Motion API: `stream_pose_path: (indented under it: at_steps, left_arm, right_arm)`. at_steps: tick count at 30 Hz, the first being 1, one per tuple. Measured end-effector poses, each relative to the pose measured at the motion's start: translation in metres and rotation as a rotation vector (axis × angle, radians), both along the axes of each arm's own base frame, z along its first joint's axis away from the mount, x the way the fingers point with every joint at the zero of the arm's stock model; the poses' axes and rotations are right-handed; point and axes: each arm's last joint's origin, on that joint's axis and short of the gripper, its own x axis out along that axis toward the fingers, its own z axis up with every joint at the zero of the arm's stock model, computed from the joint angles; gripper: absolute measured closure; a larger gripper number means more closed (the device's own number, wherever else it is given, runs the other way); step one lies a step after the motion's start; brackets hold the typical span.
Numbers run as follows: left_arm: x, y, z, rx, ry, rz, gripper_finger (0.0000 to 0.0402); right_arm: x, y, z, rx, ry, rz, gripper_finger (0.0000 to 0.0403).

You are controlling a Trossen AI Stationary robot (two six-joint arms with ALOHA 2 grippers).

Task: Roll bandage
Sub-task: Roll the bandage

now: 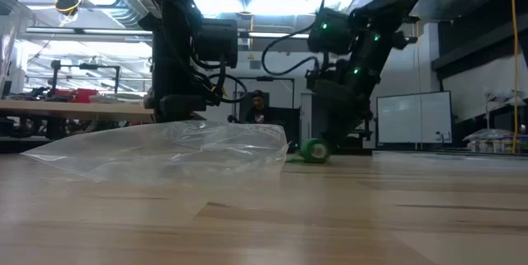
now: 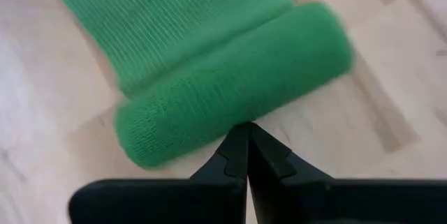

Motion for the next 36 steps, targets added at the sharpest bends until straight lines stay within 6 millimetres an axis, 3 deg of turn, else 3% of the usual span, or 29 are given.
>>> stream_pose_path:
  at_steps: [3,7,22,36]
  left_arm:
    - [0.0,0.0,0.0,0.0,0.0,0.004,0.0401]
    - [0.0,0.0,0.0,0.0,0.004,0.002,0.0401]
    - [-0.019,-0.002,-0.001,0.005,0.212,-0.021,0.0401]
    - [-0.035,0.006,0.003,0.193,0.388,0.011,0.0401]
  right_arm:
    - [0.009,0.0,-0.014,0.027,-0.031,0.009,0.04]
    - [0.021,0.003,-0.017,0.023,-0.124,0.034,0.0401]
    - [0.048,-0.006,0.025,-0.124,-0.243,0.072,0.0402]
    - [0.032,-0.002,0.021,-0.074,0.032,0.089,0.0403]
